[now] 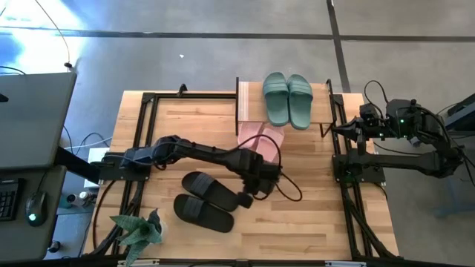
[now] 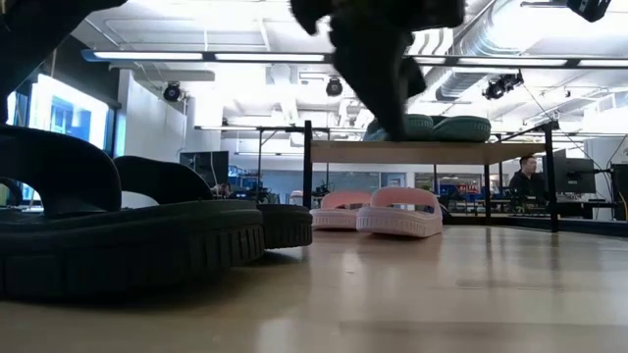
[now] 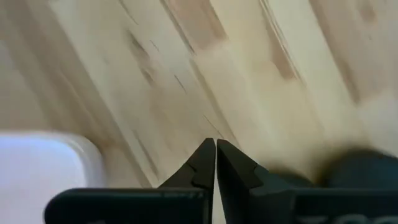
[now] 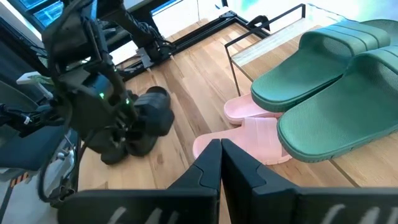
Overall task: Pick and place slides into the shelf
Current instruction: Adjust the pink slide under the shelf
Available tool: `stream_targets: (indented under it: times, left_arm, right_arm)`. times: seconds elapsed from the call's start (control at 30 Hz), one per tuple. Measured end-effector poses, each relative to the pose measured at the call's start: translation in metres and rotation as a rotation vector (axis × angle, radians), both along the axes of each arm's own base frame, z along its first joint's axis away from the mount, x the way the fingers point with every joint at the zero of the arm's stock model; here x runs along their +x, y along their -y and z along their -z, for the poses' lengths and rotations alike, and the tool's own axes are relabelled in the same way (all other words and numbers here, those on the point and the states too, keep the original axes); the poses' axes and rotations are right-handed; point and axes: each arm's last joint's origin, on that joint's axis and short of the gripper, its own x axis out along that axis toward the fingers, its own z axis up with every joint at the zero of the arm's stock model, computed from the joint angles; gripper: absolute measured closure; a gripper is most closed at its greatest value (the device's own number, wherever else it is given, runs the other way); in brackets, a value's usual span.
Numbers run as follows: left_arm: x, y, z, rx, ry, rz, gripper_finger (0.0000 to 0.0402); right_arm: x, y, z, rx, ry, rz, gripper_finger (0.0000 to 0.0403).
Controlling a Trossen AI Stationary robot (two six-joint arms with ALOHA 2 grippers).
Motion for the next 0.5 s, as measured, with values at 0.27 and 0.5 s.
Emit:
stream_targets:
  times: [0.27, 0.5]
  left_arm:
    - [-0.005, -0.02, 0.048, 0.129, -0.068, -0.124, 0.0397]
    - [-0.008, -0.035, 0.074, 0.133, -0.071, -0.201, 0.0397]
  right_arm:
    - [0.0, 0.0, 0.0, 0.0, 0.0, 0.0, 0.0401]
    - [0.0, 0.0, 0.0, 0.0, -0.001, 0.0, 0.0401]
